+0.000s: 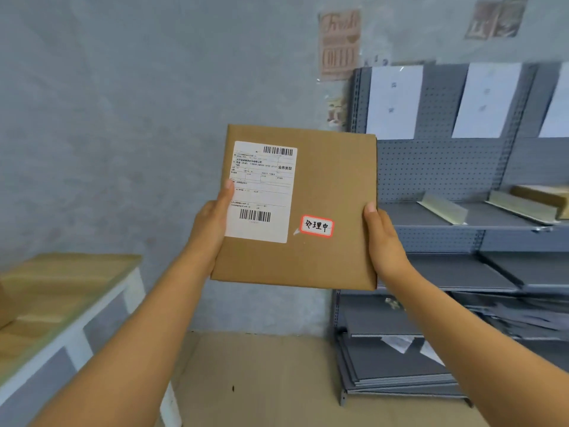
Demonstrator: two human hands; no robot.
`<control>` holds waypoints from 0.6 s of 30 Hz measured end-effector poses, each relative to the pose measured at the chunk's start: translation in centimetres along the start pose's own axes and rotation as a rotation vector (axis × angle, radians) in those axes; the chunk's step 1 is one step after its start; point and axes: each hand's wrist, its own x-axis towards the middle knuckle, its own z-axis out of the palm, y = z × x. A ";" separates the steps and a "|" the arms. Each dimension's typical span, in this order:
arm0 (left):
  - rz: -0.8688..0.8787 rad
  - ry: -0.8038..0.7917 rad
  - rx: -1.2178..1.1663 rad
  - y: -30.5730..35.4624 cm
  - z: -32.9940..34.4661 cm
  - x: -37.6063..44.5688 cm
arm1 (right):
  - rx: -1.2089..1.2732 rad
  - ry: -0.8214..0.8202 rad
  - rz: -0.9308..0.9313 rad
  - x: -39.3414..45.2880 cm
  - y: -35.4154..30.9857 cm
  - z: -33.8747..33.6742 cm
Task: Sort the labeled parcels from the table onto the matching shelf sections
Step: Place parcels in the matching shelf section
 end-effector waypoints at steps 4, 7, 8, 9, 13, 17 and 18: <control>-0.019 -0.130 -0.029 -0.9 8.4 4.0 | -0.039 0.129 0.022 3.6 1.8 -6.3; -0.025 -0.244 -0.031 -1.4 15.6 5.7 | -0.077 0.223 0.047 5.5 3.4 -11.9; -0.030 -0.277 -0.035 -1.5 18.1 6.2 | -0.084 0.254 0.053 6.0 3.9 -13.9; -0.038 -0.305 -0.038 -1.7 20.7 6.6 | -0.086 0.281 0.058 6.5 4.4 -15.9; -0.044 -0.398 -0.047 -2.2 31.7 7.4 | -0.071 0.372 0.068 8.9 6.4 -24.9; -0.041 -0.439 -0.068 -3.1 43.0 7.3 | -0.061 0.442 0.104 11.7 9.1 -34.6; -0.053 -0.454 -0.063 -3.2 45.7 7.1 | -0.056 0.448 0.120 12.4 9.7 -36.9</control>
